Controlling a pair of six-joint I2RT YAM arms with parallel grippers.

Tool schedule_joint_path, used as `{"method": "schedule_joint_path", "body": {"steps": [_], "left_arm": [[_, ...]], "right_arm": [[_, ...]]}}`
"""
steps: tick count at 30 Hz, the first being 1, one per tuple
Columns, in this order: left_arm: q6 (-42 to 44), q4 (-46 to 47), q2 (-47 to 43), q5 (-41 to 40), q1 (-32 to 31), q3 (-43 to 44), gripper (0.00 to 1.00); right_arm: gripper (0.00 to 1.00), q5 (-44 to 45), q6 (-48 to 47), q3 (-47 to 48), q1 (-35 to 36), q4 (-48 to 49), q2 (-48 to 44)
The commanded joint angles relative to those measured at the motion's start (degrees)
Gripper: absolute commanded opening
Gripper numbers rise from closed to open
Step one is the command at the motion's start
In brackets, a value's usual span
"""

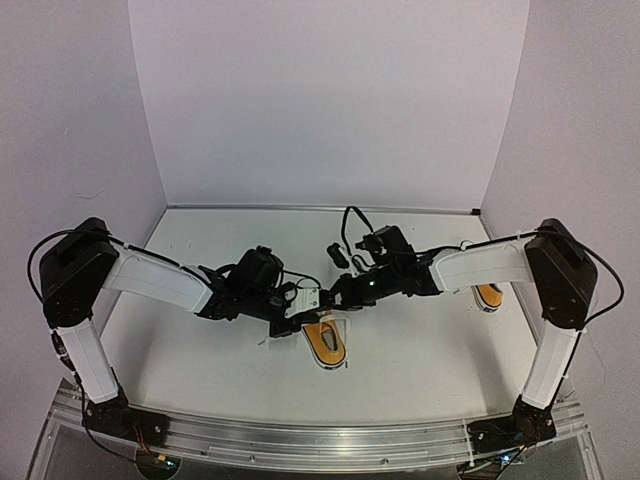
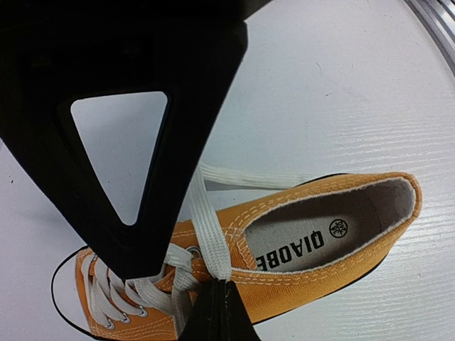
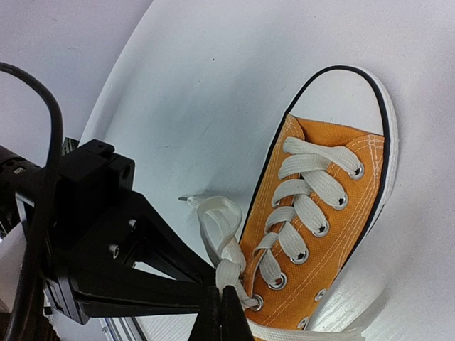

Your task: Tie the shoes

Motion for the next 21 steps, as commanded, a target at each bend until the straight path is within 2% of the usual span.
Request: {"method": "schedule_joint_path", "body": {"steps": [1, 10, 21], "left_arm": [[-1.3, 0.6, -2.5, -0.5, -0.3, 0.7, 0.0], [-9.3, 6.4, -6.6, -1.6, -0.2, -2.9, 0.0], [-16.2, 9.0, -1.5, -4.8, 0.3, -1.5, 0.0]], "right_arm": [[0.0, -0.4, 0.2, 0.9, -0.3, 2.4, 0.2], [0.0, -0.6, 0.5, 0.4, -0.3, 2.9, 0.0], [0.0, -0.9, 1.2, -0.5, -0.3, 3.4, -2.0]]}}
